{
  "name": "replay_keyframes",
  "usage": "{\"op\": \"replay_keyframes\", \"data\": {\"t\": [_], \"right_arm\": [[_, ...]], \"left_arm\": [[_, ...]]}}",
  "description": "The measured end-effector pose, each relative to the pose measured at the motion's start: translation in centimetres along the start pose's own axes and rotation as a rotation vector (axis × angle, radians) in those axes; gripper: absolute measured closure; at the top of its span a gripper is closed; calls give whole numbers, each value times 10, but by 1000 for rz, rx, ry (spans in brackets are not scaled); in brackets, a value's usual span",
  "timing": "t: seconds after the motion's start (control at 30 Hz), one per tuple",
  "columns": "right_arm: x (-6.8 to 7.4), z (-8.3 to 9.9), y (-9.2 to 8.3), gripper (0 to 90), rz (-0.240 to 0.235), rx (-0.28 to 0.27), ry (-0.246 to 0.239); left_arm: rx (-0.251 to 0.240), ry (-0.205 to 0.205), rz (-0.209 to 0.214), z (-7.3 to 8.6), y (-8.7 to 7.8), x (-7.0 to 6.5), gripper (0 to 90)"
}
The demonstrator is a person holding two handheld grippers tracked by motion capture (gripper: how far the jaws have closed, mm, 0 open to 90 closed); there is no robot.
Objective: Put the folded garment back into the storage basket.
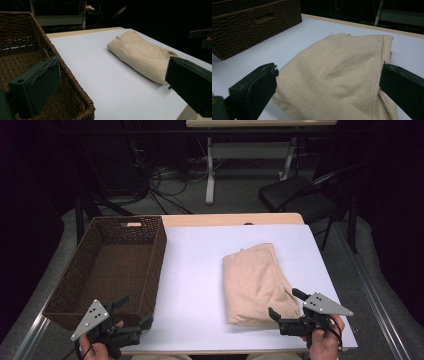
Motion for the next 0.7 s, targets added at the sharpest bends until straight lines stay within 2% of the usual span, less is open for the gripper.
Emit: {"op": "replay_keyframes", "data": {"t": [0.13,0.33,0.5,0.53,0.67,0.7], "right_arm": [[-3,2,-1,80,24,10,10],[-5,2,-2,86,28,9,28],[-4,2,-3,13,12,8,52],[-4,2,-3,0,8,28,70],[-4,3,-3,0,21,60,88],[-5,2,-3,0,21,67,116]], "left_arm": [[-1,-6,4,0,2,-1,2],[12,3,8,0,4,-4,2],[17,-13,15,-1,3,-7,2],[26,-22,17,-1,4,-8,2],[52,-30,11,-1,6,-9,2],[64,-36,2,-2,9,-10,2]]}}
Point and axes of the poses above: each handheld gripper's, and its own axes: y roughly forward along the jaws, z roughly out of its underside, x roughly to its left, the point moved 7 cm from there along y, roughly forward along the jaws, and after that the axes turned 14 degrees about -z, right-handed, at the moved point
